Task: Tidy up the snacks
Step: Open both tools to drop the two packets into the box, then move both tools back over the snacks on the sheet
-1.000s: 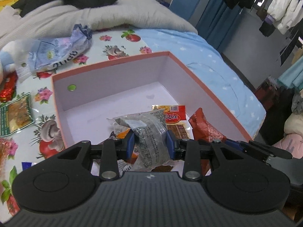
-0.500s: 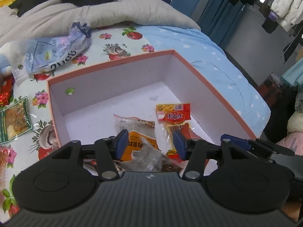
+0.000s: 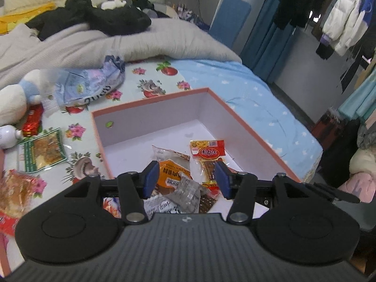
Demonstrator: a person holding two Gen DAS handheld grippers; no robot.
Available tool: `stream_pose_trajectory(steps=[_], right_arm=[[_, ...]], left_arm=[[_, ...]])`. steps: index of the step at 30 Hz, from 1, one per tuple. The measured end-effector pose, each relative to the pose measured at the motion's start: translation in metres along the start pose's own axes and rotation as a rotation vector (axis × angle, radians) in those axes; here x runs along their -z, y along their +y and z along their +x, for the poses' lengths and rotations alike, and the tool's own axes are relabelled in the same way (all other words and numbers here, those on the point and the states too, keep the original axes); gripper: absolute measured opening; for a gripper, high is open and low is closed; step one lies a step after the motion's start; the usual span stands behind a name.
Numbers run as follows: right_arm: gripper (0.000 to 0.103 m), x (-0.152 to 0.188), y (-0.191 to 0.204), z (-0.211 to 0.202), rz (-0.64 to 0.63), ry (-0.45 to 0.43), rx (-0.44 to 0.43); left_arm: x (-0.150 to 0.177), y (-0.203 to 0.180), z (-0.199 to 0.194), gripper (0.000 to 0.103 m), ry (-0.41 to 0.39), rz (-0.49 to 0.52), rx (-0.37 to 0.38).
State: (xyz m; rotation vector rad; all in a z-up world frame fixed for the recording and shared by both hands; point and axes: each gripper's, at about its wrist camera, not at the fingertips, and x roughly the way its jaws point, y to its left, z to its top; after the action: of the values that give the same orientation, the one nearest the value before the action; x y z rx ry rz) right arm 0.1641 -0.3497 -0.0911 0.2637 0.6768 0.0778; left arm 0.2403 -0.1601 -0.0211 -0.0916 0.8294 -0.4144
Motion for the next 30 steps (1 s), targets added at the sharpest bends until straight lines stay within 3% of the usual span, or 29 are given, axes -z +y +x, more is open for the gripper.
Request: stream_pose_trajectory(steps=[15,26,28,30], right_arm=[[0.064,0.033,0.049,-0.077,-0.045,-0.084,-0.054],[0.064,0.058,0.077,-0.108,-0.100,-0.096,-0.105],[0.064,0.064,0.083,-0.111,-0.114,-0.091,-0.122],[0.064,0.068,0.089,-0.112,-0.129,-0.085,-0.131]], left_arm=[[0.057,0.007,-0.111,0.058,-0.105,-0.024,-0.027],[0.104,0.021,-0.158,0.061,-0.129,-0.069,-0.039],[0.111,0.026,-0.166,0.063,-0.135,-0.080,-0.056],[0.120,0.033,-0.175,0.071,-0.151,-0.102,-0.086]])
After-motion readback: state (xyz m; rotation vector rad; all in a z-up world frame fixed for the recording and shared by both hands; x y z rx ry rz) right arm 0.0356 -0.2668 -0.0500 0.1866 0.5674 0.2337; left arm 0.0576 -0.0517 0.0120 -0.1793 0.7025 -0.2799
